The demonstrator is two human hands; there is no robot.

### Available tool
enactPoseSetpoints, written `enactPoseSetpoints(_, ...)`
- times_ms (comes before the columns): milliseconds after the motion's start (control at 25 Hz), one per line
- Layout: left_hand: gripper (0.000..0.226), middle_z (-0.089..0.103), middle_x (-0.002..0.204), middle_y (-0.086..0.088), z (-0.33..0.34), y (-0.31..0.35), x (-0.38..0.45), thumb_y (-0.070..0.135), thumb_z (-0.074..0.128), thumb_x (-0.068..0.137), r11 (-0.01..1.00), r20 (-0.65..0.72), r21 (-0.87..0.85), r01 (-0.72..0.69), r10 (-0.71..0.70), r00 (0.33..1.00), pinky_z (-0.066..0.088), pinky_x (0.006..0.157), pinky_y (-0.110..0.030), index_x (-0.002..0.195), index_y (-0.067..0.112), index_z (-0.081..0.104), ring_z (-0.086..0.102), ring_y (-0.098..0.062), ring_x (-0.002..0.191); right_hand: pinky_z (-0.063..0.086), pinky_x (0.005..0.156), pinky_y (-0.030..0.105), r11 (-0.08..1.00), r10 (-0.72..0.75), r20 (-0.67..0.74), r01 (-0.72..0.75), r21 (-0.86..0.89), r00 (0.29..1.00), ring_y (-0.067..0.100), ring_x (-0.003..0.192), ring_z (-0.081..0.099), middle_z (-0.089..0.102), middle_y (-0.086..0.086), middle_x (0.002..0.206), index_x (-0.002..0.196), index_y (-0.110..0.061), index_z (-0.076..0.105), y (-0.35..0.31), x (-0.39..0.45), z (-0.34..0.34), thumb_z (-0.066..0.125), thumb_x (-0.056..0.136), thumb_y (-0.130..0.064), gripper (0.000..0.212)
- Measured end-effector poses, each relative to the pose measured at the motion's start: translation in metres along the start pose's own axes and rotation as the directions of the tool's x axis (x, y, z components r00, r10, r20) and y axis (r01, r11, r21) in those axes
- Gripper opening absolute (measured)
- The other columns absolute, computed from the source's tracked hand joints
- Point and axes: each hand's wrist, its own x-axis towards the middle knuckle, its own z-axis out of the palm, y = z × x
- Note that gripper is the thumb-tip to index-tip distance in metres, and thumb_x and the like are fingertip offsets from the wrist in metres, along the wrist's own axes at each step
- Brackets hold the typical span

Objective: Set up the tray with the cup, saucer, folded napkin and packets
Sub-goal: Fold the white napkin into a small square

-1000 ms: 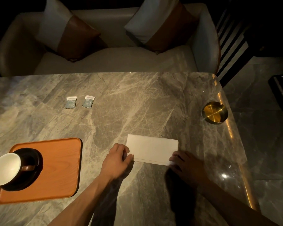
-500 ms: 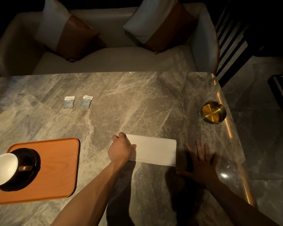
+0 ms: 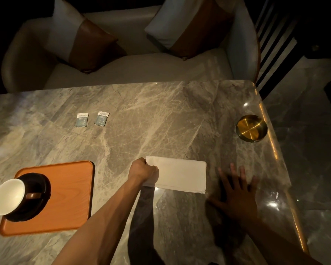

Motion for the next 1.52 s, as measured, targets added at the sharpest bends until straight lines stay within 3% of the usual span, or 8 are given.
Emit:
enactPoseSetpoints(80, 0.024, 0.056, 0.079, -0.003, -0.004, -0.004, -0.005, 0.023, 0.067, 0.087, 0.997, -0.014, -0.021, -0.072, 0.072, 0.997, 0.045, 0.055, -0.029, 0.076, 0.015, 0.047, 0.056, -0.022, 0.075, 0.003, 0.112, 0.074, 1.000, 0.012, -0.007, -0.012, 0.000, 1.000, 0.039, 0.150, -0.006, -0.002, 0.008, 0.166, 0.155, -0.042, 0.005, 0.000, 0.000, 0.001, 0.033, 0.065, -0.098, 0.109)
enactPoseSetpoints(280, 0.016, 0.065, 0.095, -0.006, -0.017, -0.005, -0.027, 0.015, 0.065, 0.089, 0.971, 0.043, -0.195, -0.136, 0.147, 0.988, 0.056, 0.079, -0.048, 0.098, 0.014, 0.052, 0.066, -0.029, 0.088, 0.001, 0.113, 0.072, 1.000, 0.000, -0.030, 0.001, 0.029, 1.000, 0.039, 0.151, -0.003, -0.001, 0.006, 0.166, 0.155, -0.040, 0.009, 0.000, 0.000, 0.004, 0.034, 0.067, -0.096, 0.107)
enactPoseSetpoints(480, 0.021, 0.064, 0.090, -0.004, -0.018, 0.014, -0.050, 0.016, 0.070, 0.085, 0.934, 0.002, -0.237, -0.266, 0.274, 0.962, 0.050, 0.056, -0.034, 0.094, 0.024, 0.053, 0.062, -0.020, 0.073, 0.002, 0.112, 0.073, 1.000, 0.005, -0.034, -0.004, 0.023, 0.999, 0.039, 0.151, -0.002, 0.003, 0.008, 0.166, 0.155, -0.040, 0.009, 0.001, 0.001, 0.005, 0.032, 0.068, -0.096, 0.106)
enactPoseSetpoints(720, 0.028, 0.063, 0.083, 0.006, 0.004, 0.040, -0.071, 0.019, 0.070, 0.083, 0.917, -0.011, -0.122, -0.380, 0.381, 0.924, 0.052, 0.061, -0.041, 0.093, 0.032, 0.047, 0.061, -0.017, 0.064, -0.007, 0.114, 0.069, 0.999, 0.012, -0.088, -0.009, 0.033, 0.996, 0.038, 0.150, 0.000, 0.007, 0.006, 0.165, 0.155, -0.041, 0.007, -0.001, 0.000, 0.003, 0.030, 0.070, -0.096, 0.104)
enactPoseSetpoints(880, 0.028, 0.064, 0.084, 0.005, 0.012, 0.045, -0.075, 0.019, 0.069, 0.083, 0.919, -0.037, -0.104, -0.379, 0.377, 0.925, 0.053, 0.063, -0.046, 0.097, 0.029, 0.048, 0.064, -0.021, 0.069, 0.014, 0.115, 0.066, 0.975, -0.195, -0.126, 0.206, 0.079, 0.973, 0.022, 0.151, -0.010, 0.006, -0.002, 0.164, 0.156, -0.028, 0.000, -0.013, 0.003, 0.006, 0.033, 0.081, -0.084, 0.099)
enactPoseSetpoints(1040, 0.028, 0.063, 0.085, 0.007, 0.017, 0.048, -0.078, 0.020, 0.068, 0.083, 0.926, -0.038, -0.095, -0.365, 0.363, 0.931, 0.055, 0.064, -0.047, 0.100, 0.029, 0.048, 0.064, -0.017, 0.069, 0.004, 0.113, 0.071, 0.971, -0.232, -0.143, 0.238, 0.029, 0.962, 0.022, 0.152, 0.013, 0.019, -0.002, 0.163, 0.157, -0.022, 0.010, -0.041, 0.001, 0.018, 0.028, 0.091, -0.074, 0.086)
enactPoseSetpoints(1280, 0.030, 0.062, 0.085, 0.005, 0.029, 0.052, -0.083, 0.018, 0.067, 0.085, 0.918, 0.008, -0.131, -0.375, 0.379, 0.925, 0.058, 0.061, -0.053, 0.102, 0.029, 0.047, 0.068, -0.023, 0.069, 0.009, 0.109, 0.075, 0.942, -0.333, -0.160, 0.334, -0.027, 0.929, 0.025, 0.151, 0.014, 0.011, 0.000, 0.166, 0.157, -0.026, 0.015, -0.033, 0.001, 0.029, 0.031, 0.095, -0.066, 0.075)
enactPoseSetpoints(1520, 0.033, 0.061, 0.074, 0.009, 0.057, 0.058, -0.083, 0.022, 0.068, 0.083, 0.879, 0.063, -0.024, -0.476, 0.476, 0.877, 0.050, 0.048, -0.021, 0.096, 0.036, 0.041, 0.062, -0.001, 0.066, 0.007, 0.110, 0.075, 0.938, -0.346, -0.107, 0.342, -0.055, 0.932, 0.026, 0.152, 0.011, 0.010, 0.001, 0.166, 0.155, -0.034, 0.020, -0.034, 0.002, 0.026, 0.031, 0.096, -0.063, 0.066)
